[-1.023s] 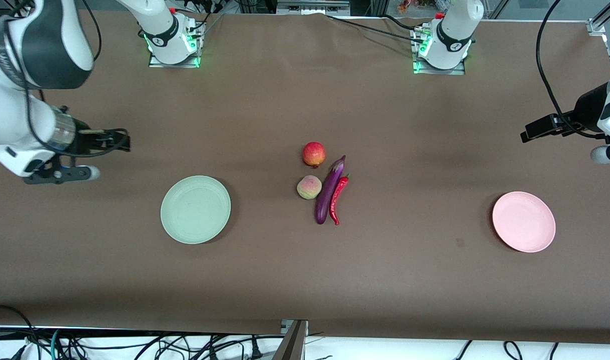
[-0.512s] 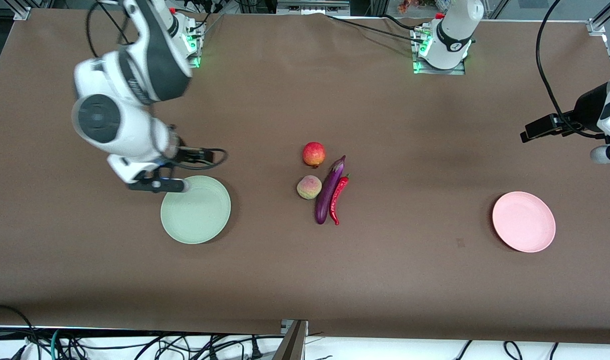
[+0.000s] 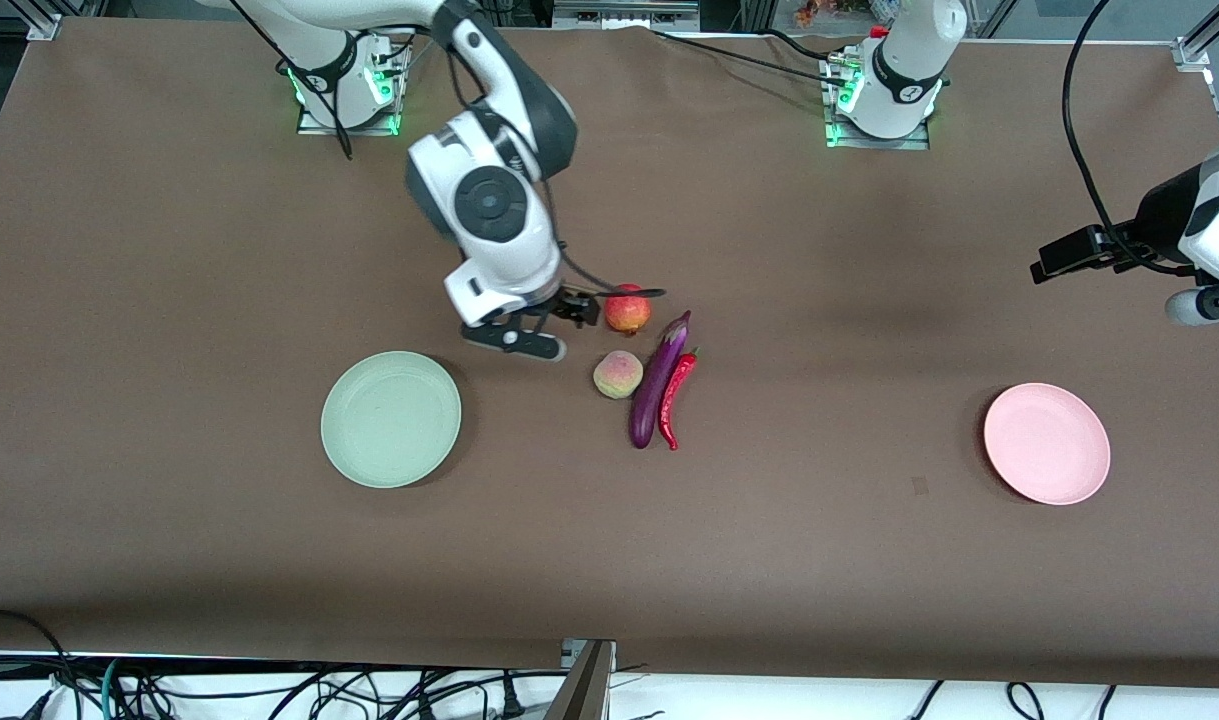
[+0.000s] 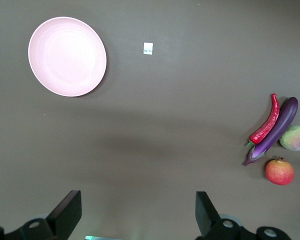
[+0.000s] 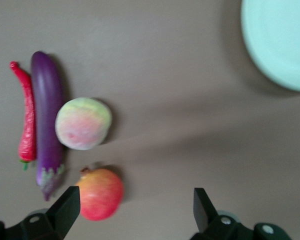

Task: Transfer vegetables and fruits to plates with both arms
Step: 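Move the right gripper over the red pomegranate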

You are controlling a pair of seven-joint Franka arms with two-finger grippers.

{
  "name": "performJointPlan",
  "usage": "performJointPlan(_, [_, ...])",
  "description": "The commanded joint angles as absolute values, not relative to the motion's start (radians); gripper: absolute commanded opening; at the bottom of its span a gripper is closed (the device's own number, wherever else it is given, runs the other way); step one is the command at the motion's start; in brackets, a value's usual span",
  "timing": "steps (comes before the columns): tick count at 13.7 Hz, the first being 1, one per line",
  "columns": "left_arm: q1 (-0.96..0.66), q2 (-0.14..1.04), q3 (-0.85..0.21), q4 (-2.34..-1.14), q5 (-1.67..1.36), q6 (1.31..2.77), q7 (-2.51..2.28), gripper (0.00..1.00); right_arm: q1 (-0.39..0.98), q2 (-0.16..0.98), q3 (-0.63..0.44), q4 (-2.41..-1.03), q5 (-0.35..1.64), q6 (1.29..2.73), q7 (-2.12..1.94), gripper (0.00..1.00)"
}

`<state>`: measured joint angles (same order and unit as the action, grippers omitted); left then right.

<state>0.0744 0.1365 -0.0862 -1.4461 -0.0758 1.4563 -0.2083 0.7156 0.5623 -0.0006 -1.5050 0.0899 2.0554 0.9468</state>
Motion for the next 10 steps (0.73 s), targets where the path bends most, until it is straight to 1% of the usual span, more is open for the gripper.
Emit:
performJointPlan(1, [0.075, 0.137, -0.086, -1.427, -0.069, 1.447, -0.212, 1.00, 0.768, 0.609, -0.012, -1.493, 0.089, 2.124, 1.026, 1.00])
performJointPlan(5, [0.074, 0.138, -0.086, -1.425, -0.067, 1.454, -0.210, 1.00, 0.813, 0.678, -0.014, -1.493, 0.087, 2.230, 1.057, 1.00])
performJointPlan(10, [0.074, 0.137, -0.087, -1.425, -0.069, 1.450, -0.212, 1.00, 0.841, 0.726, -0.014, -1.493, 0.087, 2.279, 1.058, 1.00])
